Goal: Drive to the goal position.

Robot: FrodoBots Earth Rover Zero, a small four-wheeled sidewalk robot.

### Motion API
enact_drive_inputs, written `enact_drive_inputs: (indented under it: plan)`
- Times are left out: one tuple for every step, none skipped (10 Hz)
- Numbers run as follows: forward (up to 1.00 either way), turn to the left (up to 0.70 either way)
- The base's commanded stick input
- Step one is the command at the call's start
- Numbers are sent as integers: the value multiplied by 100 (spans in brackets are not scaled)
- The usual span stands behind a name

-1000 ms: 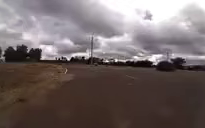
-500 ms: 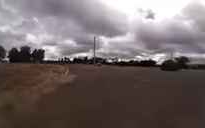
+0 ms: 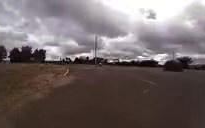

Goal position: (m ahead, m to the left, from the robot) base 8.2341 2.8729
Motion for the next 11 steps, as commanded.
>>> enact_drive_inputs:
  plan:
    - [85, 4]
    - [85, 4]
    - [85, 4]
    - [85, -3]
    - [85, -22]
    - [85, 4]
    - [85, 4]
    - [85, 4]
    - [85, 4]
    - [85, 4]
    - [85, 4]
